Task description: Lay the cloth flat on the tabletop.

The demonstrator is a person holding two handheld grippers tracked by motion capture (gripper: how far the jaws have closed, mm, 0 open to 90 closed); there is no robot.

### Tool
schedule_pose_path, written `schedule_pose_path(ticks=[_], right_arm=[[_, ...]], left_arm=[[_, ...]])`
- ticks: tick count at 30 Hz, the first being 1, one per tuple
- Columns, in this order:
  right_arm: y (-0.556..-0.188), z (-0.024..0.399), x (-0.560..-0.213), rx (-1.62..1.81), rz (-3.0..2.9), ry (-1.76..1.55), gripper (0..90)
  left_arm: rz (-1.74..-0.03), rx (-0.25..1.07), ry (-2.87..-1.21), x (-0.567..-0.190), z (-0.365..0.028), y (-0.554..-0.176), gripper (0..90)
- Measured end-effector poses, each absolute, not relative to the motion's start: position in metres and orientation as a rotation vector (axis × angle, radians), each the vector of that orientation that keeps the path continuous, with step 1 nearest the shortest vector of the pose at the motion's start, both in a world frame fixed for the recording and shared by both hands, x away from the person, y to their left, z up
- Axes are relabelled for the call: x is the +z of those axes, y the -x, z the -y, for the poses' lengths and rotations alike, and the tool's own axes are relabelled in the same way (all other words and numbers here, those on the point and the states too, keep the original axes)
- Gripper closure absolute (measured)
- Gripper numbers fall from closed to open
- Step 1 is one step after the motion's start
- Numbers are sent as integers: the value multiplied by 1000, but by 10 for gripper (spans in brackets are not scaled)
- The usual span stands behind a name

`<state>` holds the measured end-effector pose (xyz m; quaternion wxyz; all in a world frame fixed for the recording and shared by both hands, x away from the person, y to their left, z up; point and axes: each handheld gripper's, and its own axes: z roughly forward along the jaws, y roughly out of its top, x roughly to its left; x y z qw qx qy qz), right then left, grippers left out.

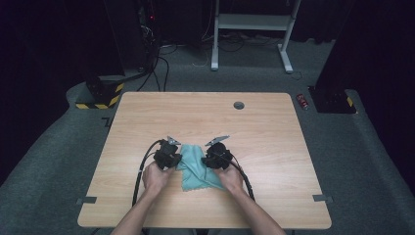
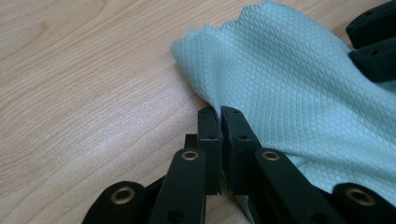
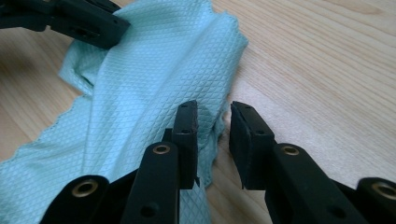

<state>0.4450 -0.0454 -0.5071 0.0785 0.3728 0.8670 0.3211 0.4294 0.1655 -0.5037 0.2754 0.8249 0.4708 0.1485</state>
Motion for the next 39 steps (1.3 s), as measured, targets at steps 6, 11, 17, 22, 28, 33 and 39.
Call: schedule_pose_path(ticks=[6, 11, 17, 22, 28, 33, 39], right_arm=[[-440, 62, -495, 1006, -2550, -1126, 763], [-440, 66, -499, 988, -2574, -1144, 778], [-442, 53, -507, 954, -2604, -1134, 815], [-443, 50, -508, 947, -2620, -1098, 900], [-440, 67, -493, 1016, -2560, -1099, 900], [-436, 96, -469, 1039, -2461, -1092, 900], [-445, 134, -455, 995, -2336, -1150, 900]], left_arm=[[-1261, 401, -2221, -504, -166, -429, 869], [-1259, 411, -2217, -504, -165, -429, 875], [-1258, 410, -2219, -504, -165, -429, 875], [-1258, 398, -2217, -504, -165, -430, 881], [-1235, 406, -2174, -495, -170, -429, 888], [-1173, 485, -2146, -473, -163, -432, 889], [-1150, 558, -2157, -467, -144, -452, 889]])
